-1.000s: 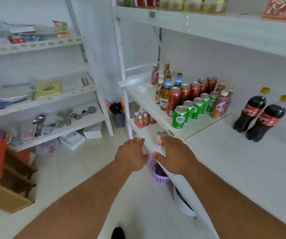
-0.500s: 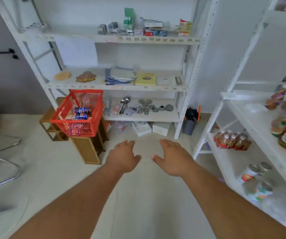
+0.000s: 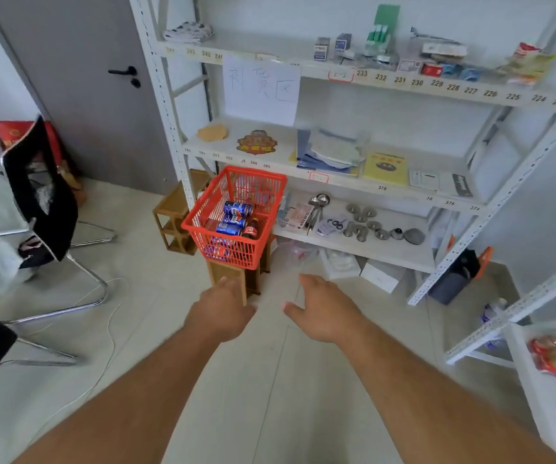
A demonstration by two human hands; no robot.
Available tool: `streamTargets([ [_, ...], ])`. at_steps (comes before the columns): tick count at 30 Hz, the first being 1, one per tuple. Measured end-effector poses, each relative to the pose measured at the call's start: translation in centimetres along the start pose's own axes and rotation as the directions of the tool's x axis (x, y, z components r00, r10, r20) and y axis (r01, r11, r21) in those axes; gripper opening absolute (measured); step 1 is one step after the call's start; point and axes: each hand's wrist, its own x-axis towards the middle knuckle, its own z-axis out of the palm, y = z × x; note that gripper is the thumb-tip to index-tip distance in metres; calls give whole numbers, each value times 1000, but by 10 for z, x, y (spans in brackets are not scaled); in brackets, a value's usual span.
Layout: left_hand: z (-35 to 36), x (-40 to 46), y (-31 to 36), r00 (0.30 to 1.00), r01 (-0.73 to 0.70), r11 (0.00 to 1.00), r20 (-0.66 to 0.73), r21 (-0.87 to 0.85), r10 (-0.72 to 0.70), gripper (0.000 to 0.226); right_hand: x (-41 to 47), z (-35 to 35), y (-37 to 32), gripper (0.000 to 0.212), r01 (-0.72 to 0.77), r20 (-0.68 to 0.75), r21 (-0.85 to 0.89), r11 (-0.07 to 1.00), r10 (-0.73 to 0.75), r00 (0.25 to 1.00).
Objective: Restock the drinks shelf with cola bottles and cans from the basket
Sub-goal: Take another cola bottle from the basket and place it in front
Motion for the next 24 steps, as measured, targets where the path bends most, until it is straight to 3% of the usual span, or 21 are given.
streamTargets([
  [10,-23,134,1,999,38,999,-27,29,-38,66,153,-12,1,65,28,45,176,984,-37,998],
  [24,-61,296,37,998,51,999,45,-7,-50,25,323,-44,12,49,-14,147,384,923,-46,988],
])
